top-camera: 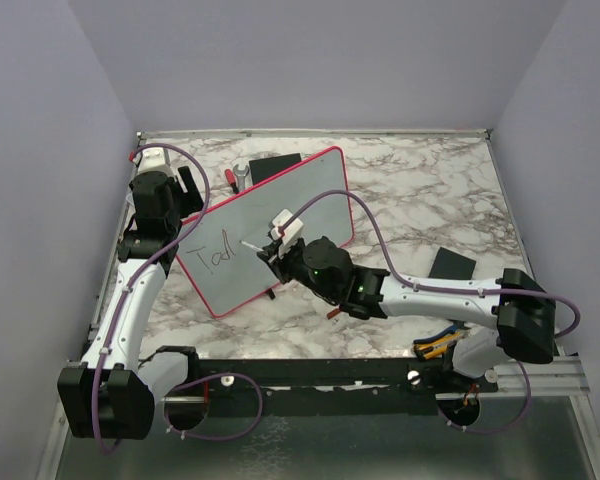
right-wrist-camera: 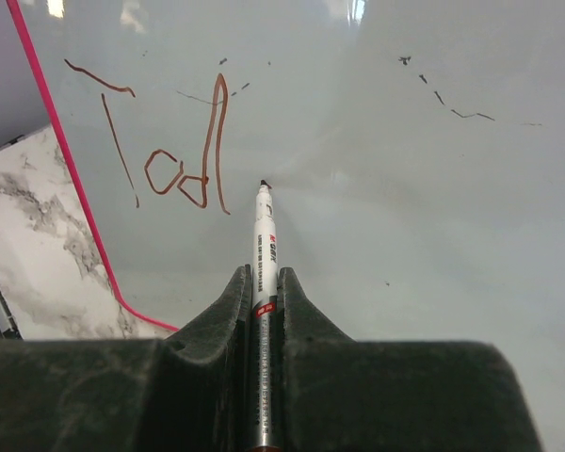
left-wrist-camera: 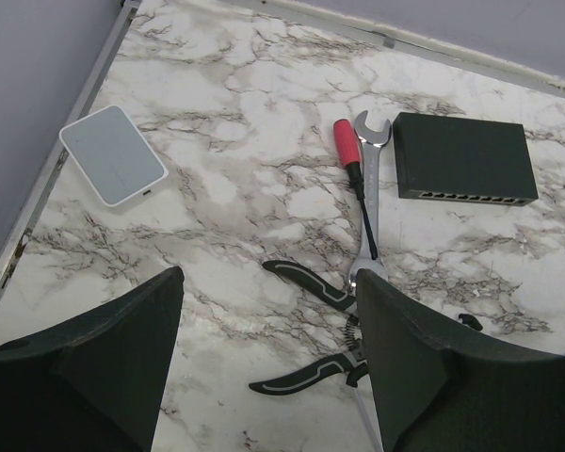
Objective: Write a sentence on the whiteboard
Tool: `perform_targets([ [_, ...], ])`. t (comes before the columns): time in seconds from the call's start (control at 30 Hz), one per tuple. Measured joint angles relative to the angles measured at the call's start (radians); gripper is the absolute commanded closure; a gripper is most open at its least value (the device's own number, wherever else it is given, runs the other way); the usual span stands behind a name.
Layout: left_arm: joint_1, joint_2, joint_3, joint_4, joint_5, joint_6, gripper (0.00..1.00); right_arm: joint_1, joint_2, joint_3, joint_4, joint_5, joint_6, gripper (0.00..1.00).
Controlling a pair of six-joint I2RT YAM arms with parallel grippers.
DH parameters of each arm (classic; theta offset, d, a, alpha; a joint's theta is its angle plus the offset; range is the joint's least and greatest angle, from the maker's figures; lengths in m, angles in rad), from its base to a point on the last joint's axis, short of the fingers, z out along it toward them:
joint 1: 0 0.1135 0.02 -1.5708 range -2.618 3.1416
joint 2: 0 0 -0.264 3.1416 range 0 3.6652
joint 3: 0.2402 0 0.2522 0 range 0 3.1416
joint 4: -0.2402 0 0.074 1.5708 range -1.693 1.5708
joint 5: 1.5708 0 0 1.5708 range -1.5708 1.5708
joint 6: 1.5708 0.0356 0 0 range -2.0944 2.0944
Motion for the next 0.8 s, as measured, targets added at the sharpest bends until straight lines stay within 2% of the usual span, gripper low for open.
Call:
perform_targets([
  [0.8, 0.0, 0.0, 0.0, 0.002, 0.0, 0.0, 0.25, 0.0, 0.036, 0.01, 0.012, -0.07, 0.016, 1.0],
])
